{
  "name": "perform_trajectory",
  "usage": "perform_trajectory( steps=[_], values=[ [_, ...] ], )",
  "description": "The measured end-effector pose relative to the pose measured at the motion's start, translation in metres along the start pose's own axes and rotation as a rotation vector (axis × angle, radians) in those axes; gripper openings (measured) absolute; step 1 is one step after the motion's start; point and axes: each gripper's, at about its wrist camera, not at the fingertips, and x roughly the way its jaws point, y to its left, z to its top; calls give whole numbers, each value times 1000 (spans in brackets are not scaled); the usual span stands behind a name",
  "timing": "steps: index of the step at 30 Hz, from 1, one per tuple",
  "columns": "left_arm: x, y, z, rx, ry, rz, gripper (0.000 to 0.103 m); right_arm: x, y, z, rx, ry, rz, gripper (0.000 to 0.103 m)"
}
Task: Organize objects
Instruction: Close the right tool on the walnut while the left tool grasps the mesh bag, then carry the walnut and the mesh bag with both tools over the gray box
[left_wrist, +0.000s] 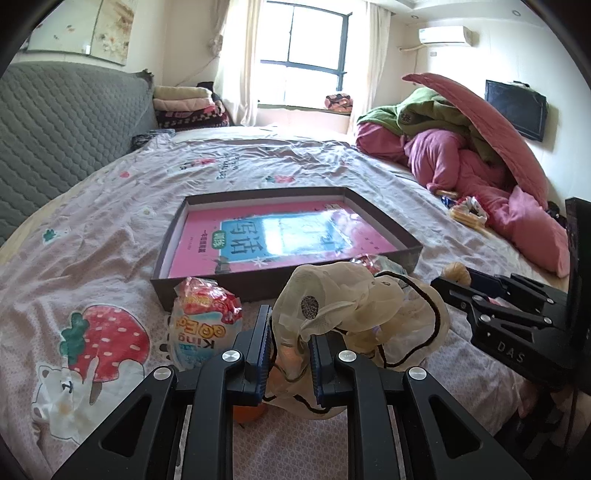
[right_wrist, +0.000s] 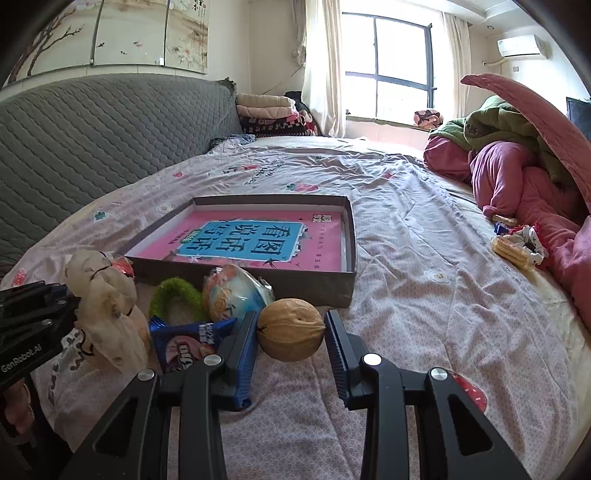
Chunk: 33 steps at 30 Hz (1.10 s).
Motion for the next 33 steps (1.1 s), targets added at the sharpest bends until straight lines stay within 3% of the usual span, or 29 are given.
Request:
perform_trajectory(
  steps=[22, 33],
  values=[
    [15, 9, 20, -30, -1, 37, 18, -11, 13, 11, 12, -58, 19, 36],
    [17, 19, 39, -42, -41, 36, 19, -4, 15, 27, 6, -62, 11, 36]
  ],
)
